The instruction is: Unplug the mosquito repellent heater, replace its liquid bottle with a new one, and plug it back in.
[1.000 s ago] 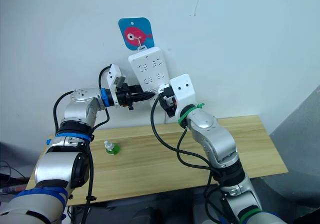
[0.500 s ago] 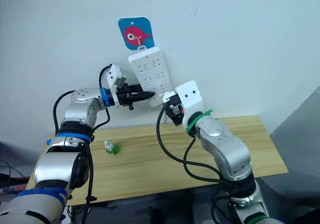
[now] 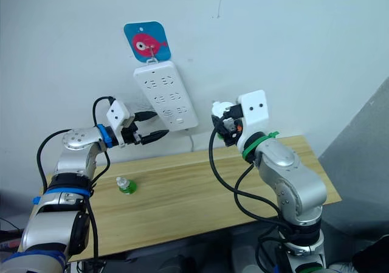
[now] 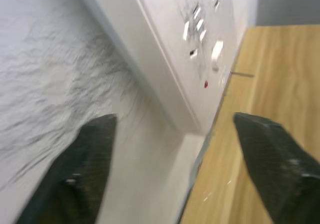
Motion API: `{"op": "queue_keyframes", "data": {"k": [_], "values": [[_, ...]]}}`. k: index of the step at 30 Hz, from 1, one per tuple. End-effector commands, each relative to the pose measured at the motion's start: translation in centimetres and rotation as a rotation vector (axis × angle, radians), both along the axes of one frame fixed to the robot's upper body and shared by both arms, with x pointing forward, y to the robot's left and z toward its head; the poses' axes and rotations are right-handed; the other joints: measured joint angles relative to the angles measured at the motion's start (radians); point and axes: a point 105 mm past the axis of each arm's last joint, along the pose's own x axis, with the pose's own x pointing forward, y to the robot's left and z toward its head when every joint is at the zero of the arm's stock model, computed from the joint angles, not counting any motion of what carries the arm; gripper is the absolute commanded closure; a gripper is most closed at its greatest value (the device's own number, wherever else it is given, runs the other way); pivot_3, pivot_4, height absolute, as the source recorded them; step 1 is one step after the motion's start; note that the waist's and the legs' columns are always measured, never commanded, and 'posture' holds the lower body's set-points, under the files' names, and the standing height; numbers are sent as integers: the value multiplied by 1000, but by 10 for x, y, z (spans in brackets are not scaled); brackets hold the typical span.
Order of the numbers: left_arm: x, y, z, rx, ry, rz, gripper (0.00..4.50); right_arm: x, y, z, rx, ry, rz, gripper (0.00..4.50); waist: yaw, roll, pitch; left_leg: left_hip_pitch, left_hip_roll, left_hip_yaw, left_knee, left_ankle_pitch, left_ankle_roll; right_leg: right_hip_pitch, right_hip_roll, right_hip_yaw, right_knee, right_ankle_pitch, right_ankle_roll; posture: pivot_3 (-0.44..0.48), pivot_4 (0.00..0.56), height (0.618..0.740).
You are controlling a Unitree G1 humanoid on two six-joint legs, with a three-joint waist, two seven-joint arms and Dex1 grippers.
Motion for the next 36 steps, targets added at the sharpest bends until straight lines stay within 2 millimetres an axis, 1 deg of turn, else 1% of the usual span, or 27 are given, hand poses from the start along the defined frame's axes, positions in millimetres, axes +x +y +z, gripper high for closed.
{"op": "queue_keyframes", "data": {"k": [1,3,4,6,7,9,10,12,13,15,18,21,23,25,29,33,36], "values": [[-33,-7,21,3,-134,-67,0,-7,-6,23,136,-71,7,1580,2,1,1,0,0,0,0,0,0,0,0,0,0,0,0,-226,149,740],[-53,-21,21,-24,-138,-111,0,-9,-6,26,238,-50,31,1580,6,3,2,0,0,0,0,0,0,0,0,1,-1,0,0,-214,151,740],[-59,-28,21,-37,-138,-128,0,-10,-6,27,284,-39,43,1580,12,4,2,0,0,0,0,0,0,1,-1,1,0,0,0,-208,151,740],[-65,-38,24,-79,-133,-135,0,-12,-6,29,367,-19,57,1580,29,6,4,0,0,0,0,0,0,1,-1,1,-1,0,0,-197,151,740],[-67,-49,27,-108,-131,-153,0,-13,-6,31,433,-2,68,1580,36,7,4,0,0,0,1,0,0,2,-1,1,-1,0,0,-192,152,740],[-66,-69,31,-172,-122,-174,0,-14,-7,33,540,29,84,1580,51,9,5,0,-1,0,2,1,-1,2,-1,1,-2,0,0,-193,152,740],[-63,-80,36,-212,-127,-181,0,-15,-7,34,601,46,92,1580,63,10,6,0,-1,0,3,1,-1,3,-1,1,-2,0,0,-193,152,740],[-56,-97,44,-261,-150,-201,0,-15,-8,37,706,76,105,1580,68,9,6,0,-2,1,4,1,-1,4,-2,1,-2,0,0,-202,152,740],[-55,-104,46,-269,-156,-219,0,-15,-8,38,739,88,109,1580,67,10,6,0,-2,1,4,1,-1,4,-2,2,-2,0,0,-204,151,740],[-51,-109,47,-279,-156,-231,0,-15,-8,40,768,106,113,1580,57,11,6,0,-2,2,4,1,-1,4,-1,2,-1,0,0,-208,150,740],[-46,-124,49,-315,-139,-276,0,-18,-6,44,842,141,148,1580,39,12,7,0,-1,3,2,1,-1,3,1,3,-1,0,0,-208,150,740],[-46,-133,51,-331,-137,-310,0,-20,-5,46,877,169,161,1580,28,12,7,1,0,2,1,1,-1,2,2,2,0,0,0,-216,148,740],[-46,-143,52,-352,-134,-330,0,-21,-4,46,892,189,166,1580,26,12,7,0,0,2,1,1,-1,2,2,2,-1,0,0,-221,147,740],[-46,-148,54,-374,-137,-336,0,-22,-3,46,899,205,169,1580,27,12,7,-1,0,2,1,1,-1,3,2,2,-2,0,1,-227,148,740],[-46,-150,62,-410,-162,-329,0,-24,-3,45,904,224,160,1580,27,12,7,-1,0,2,2,1,-1,3,2,3,-3,0,1,-229,149,740],[-45,-146,67,-441,-166,-304,0,-23,-4,44,898,228,147,1580,28,12,7,-1,0,2,2,1,-1,3,2,3,-3,0,1,-231,149,740],[-47,-143,65,-433,-156,-305,0,-22,-6,43,893,229,134,1580,30,12,7,-1,0,2,2,1,-1,3,2,3,-3,0,1,-230,150,740]]}}
